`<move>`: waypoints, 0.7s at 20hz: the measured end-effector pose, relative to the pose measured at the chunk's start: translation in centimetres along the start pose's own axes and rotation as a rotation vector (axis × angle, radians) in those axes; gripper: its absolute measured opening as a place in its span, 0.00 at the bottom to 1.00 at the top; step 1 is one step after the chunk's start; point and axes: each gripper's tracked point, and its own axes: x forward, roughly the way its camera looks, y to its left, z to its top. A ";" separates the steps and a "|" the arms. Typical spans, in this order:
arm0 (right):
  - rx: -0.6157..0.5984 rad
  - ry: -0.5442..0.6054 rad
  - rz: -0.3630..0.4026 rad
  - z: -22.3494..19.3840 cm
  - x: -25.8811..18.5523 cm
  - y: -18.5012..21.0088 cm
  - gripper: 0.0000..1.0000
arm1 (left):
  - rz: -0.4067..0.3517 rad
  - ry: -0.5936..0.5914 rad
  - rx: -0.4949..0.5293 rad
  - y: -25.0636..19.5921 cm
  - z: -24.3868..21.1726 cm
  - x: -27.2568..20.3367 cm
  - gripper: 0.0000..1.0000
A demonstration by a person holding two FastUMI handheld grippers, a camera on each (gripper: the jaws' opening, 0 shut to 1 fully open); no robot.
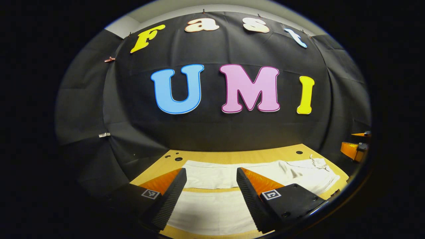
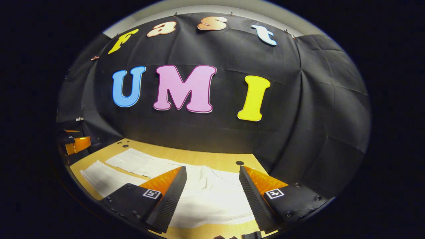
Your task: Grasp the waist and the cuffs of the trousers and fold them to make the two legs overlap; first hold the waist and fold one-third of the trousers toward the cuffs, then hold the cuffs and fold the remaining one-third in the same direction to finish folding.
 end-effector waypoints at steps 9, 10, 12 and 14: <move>-0.310 0.077 0.141 -4.9 1.1 -4.0 0.97 | 0.047 0.085 -0.015 0.8 -2.6 0.1 0.95; -0.349 0.091 0.165 -5.8 1.4 -4.3 0.97 | 0.057 0.093 -0.020 0.8 -2.8 0.1 0.95; -0.422 0.122 0.208 -7.4 1.3 -5.8 0.98 | 0.077 0.106 -0.018 0.9 -3.1 -0.2 0.95; -0.489 0.144 0.247 -8.8 1.1 -7.5 0.98 | 0.096 0.120 -0.015 0.9 -3.6 -0.5 0.92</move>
